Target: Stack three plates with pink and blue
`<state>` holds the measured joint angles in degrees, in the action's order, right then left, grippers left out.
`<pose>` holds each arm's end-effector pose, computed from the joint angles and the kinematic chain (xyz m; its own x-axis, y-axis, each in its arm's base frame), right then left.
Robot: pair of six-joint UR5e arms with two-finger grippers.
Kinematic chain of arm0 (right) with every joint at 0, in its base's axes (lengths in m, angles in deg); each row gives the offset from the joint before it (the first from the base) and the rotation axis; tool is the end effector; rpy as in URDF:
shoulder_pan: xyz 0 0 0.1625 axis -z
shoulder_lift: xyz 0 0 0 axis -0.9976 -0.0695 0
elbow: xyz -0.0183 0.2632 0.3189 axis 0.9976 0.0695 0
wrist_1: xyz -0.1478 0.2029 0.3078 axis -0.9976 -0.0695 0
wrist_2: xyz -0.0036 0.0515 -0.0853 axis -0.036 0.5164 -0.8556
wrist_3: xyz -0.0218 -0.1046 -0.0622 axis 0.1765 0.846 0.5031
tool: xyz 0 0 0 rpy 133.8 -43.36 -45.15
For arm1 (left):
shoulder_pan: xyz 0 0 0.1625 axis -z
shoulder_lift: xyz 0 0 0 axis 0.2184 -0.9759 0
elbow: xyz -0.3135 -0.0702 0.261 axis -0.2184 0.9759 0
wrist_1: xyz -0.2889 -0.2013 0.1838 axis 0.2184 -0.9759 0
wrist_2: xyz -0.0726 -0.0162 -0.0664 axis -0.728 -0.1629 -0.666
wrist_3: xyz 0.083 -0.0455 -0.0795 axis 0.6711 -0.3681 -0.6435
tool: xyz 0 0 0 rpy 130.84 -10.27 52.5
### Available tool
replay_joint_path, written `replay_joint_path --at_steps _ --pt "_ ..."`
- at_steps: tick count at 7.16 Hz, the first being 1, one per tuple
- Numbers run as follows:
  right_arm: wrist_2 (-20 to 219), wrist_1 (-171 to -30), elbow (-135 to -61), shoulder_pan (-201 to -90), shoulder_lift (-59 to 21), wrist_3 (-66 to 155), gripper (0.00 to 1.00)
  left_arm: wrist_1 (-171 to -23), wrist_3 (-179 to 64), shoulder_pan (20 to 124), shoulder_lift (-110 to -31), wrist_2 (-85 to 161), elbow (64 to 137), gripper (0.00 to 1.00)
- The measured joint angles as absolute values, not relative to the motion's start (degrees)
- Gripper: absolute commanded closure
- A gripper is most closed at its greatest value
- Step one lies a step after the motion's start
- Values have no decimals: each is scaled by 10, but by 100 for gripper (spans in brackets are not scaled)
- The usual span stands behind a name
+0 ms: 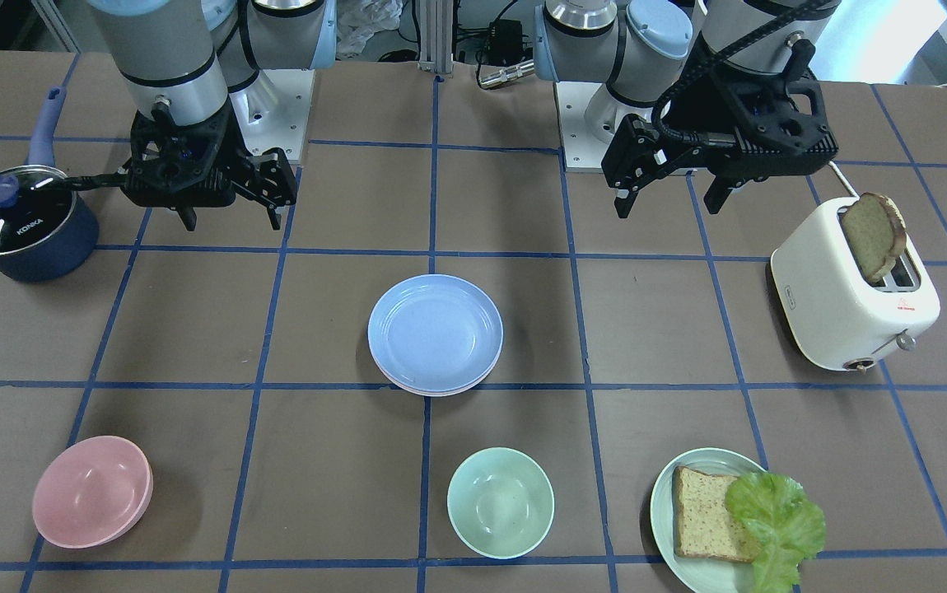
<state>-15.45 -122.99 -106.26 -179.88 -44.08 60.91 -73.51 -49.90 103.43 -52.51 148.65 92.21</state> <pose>0.1588 -0.4334 0.4107 -0.9970 -0.0699 0.0325 -0.0710 0.9969 -0.0345 -0.1424 -0.4888 0.4972 -0.9942 -0.1048 0.0242 -0.1061 0.9926 -0.0590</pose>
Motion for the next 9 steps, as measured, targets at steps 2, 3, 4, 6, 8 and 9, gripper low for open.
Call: replay_joint_path --at_steps 2,3,4,6,8,9 --pt "-149 -1140 -1007 -1799 -453 616 1 -737 -499 1034 -525 1488 922 0" --pt "-148 -1106 -980 -1799 -454 617 3 -738 -499 1034 -525 1488 922 0" --pt "-147 -1088 -963 -1799 -454 618 3 -737 -499 1034 -525 1488 922 0" --pt "-145 -1079 -952 -1800 -454 618 3 -737 -499 1034 -525 1488 923 0" --pt "-144 -1078 -952 -1800 -453 618 3 -736 -499 1034 -525 1488 923 0" --pt "-140 -1080 -951 -1800 -451 618 3 -736 -499 1034 -525 1488 923 0"
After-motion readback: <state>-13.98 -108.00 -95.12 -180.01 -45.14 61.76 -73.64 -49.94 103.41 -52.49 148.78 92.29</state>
